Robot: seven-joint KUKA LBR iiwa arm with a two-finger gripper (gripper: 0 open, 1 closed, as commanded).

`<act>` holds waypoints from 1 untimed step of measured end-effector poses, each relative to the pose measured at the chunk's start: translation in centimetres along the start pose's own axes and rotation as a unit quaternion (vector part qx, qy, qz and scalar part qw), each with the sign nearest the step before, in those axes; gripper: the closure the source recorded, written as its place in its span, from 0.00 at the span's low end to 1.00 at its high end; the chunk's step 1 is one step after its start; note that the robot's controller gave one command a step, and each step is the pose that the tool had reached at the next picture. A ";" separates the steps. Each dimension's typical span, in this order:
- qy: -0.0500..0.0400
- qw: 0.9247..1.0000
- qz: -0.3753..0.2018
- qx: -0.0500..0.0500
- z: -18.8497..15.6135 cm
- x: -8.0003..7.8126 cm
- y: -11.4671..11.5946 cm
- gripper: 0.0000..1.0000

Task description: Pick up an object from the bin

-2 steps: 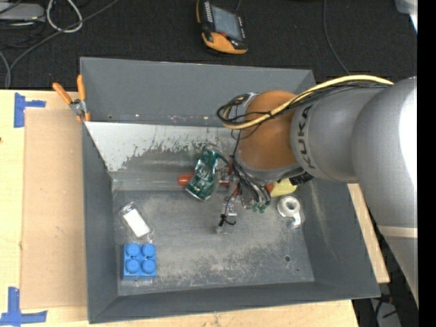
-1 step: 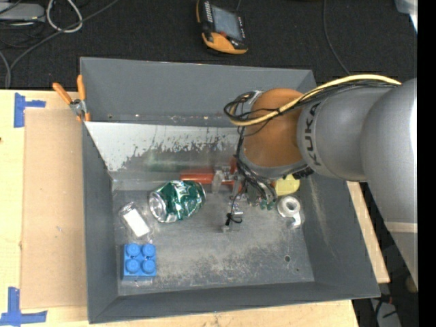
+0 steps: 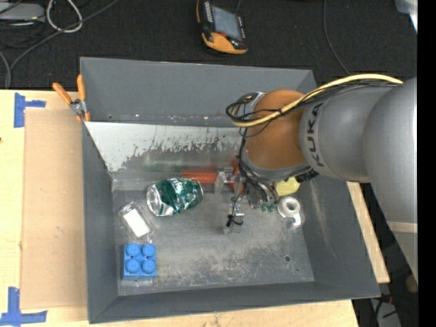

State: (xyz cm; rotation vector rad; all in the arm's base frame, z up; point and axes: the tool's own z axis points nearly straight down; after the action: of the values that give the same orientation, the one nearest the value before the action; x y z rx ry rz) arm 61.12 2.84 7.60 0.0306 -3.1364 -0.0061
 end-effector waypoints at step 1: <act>0.002 1.000 0.006 0.000 -1.1 0.8 0.0 0.00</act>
Offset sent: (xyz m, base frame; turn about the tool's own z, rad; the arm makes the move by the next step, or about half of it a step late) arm -0.0241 0.0098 0.0460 -0.2084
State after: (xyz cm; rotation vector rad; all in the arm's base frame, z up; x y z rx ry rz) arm 60.37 2.83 8.73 0.0106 -3.1323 -0.0057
